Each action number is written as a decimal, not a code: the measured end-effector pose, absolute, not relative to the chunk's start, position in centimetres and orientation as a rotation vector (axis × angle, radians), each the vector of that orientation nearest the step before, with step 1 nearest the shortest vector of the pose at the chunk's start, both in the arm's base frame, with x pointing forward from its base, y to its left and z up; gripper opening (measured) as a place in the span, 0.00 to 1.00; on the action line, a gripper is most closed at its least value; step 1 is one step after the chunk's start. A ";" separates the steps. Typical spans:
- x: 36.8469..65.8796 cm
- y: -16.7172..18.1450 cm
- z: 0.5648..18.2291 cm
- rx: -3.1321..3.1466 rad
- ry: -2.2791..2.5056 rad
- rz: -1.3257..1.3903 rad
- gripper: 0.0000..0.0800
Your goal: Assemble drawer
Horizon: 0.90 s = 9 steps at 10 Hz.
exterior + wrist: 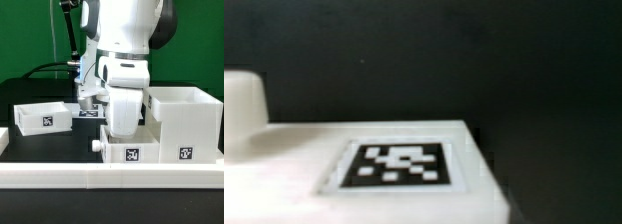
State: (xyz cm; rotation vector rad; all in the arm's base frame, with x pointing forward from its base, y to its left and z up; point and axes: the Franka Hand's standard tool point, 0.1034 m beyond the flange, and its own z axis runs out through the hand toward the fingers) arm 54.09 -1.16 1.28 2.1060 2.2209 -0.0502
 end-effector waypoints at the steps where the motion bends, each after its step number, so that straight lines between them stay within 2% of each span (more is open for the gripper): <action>1: 54.1 -1.1 1.2 2.107 2.221 -0.051 0.05; 9: 53.7 -0.3 1.0 2.202 2.137 -0.060 0.05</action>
Offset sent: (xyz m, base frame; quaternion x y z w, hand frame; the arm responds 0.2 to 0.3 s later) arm -0.0089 0.0147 -0.0005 -0.0016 -0.0086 0.0455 0.9989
